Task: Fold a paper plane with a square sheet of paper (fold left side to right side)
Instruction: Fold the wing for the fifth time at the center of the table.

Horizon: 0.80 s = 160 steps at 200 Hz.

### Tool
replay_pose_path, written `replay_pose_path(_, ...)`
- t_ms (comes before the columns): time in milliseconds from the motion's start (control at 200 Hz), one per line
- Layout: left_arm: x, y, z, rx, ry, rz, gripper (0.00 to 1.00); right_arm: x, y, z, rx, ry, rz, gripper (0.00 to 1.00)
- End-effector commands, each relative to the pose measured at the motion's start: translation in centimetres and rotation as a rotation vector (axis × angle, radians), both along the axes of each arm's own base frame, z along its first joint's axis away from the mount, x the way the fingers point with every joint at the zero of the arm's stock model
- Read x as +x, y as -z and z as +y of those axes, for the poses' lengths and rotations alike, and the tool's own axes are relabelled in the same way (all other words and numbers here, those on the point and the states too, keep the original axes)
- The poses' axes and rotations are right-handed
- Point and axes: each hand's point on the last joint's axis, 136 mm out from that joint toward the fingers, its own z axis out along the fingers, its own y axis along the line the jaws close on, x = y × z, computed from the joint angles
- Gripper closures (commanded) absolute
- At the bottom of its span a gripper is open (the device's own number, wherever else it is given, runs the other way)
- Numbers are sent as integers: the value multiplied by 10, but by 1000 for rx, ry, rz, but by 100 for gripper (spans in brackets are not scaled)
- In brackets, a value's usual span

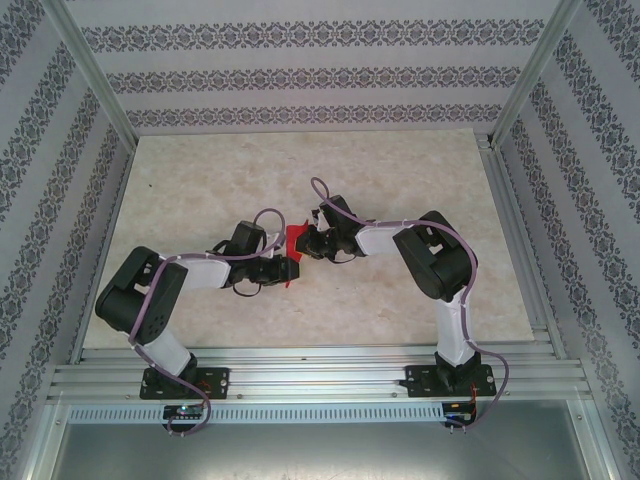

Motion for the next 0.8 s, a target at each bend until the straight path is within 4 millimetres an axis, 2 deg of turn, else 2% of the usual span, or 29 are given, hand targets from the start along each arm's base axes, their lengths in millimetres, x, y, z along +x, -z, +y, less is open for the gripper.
replay_pose_path(0,5,-26,-3,-30,6,-48,64,-8,26,-11,-68,1,53,87)
replay_pose_path(70,9,-31,1,-20,-6,-63,64,-8,26,-11,-69,2,54,87)
replay_pose_path(200,14,-23,10,23,-20,-66,66,-9,26,-11,-67,1,54,87)
replay_pose_path(465,27,-13,1,11,-4,-60,66,-10,26,-10,-64,-2,57,87)
replay_pose_path(794,15,11,13,87,-3,-18,71,-8,26,-9,-61,-3,58,87)
